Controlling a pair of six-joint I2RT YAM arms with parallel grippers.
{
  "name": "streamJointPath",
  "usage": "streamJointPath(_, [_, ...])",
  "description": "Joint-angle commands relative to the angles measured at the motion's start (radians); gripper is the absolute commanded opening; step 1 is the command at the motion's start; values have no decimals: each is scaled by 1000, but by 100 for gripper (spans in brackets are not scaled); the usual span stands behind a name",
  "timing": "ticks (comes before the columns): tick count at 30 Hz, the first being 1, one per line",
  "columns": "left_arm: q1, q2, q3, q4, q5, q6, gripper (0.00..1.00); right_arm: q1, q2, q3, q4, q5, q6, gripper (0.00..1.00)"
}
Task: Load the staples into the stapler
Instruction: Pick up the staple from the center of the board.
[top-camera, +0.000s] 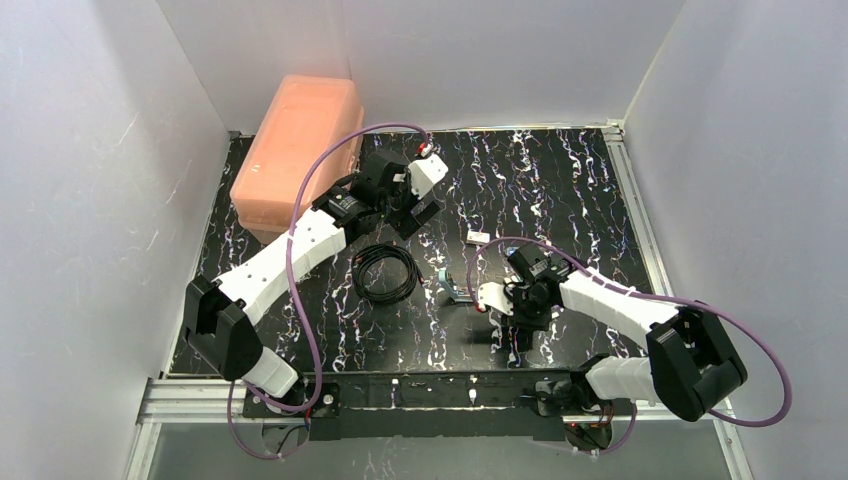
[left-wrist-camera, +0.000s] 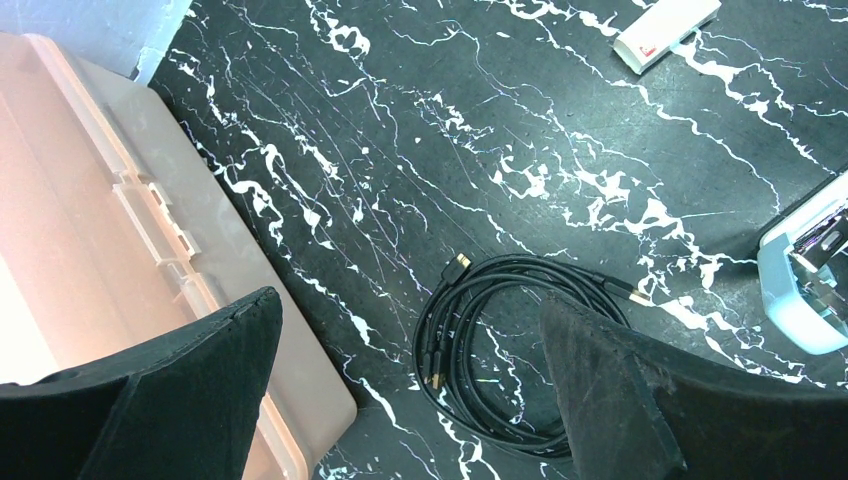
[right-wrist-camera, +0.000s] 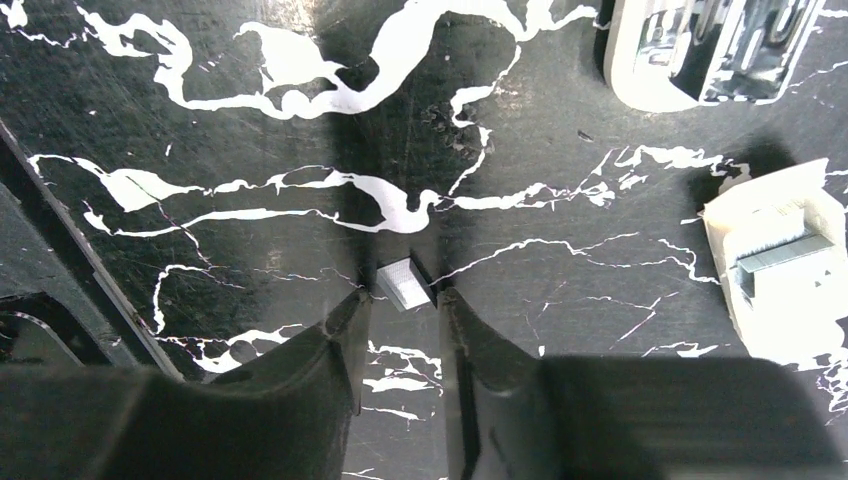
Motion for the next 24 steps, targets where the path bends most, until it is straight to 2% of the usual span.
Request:
streamJointPath(1, [4,-18,-12,2,-12,7,99,5,-2,-23,11,-28,-33,35])
streamJointPath(4, [4,-16,-12,5,-12,10,99,4,-2,-21,5,-32,-35,29])
streamJointPath(13, [4,-17,-19,11,-14,13,98,3,3,12,-6,-67,-19,18])
streamJointPath(19, [6,-27,-25,30,9,4,98,4,-9,91,-45,-117,26,15])
streamJointPath(21, [18,-33,-23,32,56,-36,98,4,-20,129,-62,-136,46,14])
streamJointPath(24, [49,-36,-4,5,205,-112,99,2,-32,186,-81,-163,77,14])
